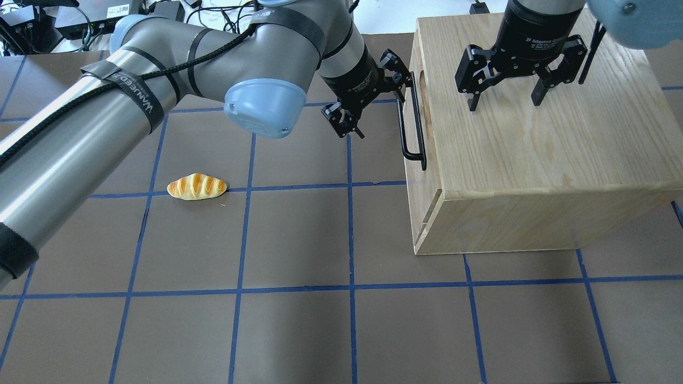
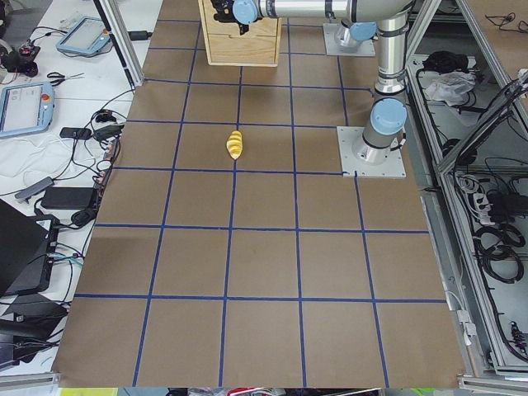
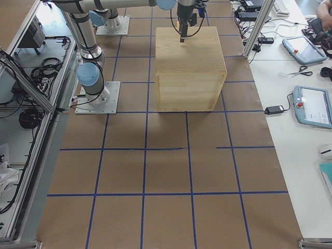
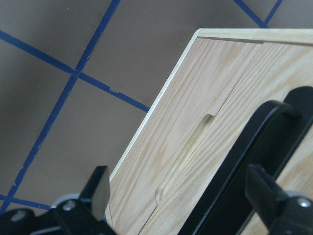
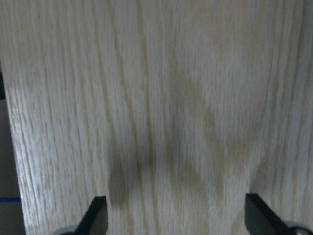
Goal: Open upper drawer
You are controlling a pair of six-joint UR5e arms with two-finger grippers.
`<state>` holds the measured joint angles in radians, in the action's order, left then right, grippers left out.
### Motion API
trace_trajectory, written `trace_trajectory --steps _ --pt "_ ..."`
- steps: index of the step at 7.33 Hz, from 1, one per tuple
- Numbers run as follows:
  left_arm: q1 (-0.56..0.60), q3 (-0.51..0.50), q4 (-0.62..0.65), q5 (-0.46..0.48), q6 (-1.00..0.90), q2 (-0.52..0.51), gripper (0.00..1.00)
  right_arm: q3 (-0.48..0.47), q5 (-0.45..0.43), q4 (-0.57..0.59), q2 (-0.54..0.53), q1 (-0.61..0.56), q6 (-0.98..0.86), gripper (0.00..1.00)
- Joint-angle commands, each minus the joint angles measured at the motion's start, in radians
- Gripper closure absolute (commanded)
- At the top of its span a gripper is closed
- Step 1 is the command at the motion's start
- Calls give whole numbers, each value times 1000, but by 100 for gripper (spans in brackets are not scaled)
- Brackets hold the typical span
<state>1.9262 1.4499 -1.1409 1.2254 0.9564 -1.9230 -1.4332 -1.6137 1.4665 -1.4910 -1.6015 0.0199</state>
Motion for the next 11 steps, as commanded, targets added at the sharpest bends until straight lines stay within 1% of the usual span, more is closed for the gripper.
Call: trace_trajectory --steps 1,8,10,11 --pt "0 1 1 -44 24 -5 0 0 0 0 0 2 0 0" --pt "7 26 1 -34 -50 -10 0 0 0 0 0 0 0 0" --pt "14 26 0 20 -96 -8 0 0 0 0 0 0 -2 0" --pt "16 26 -3 22 -161 -8 0 0 0 0 0 0 -2 0"
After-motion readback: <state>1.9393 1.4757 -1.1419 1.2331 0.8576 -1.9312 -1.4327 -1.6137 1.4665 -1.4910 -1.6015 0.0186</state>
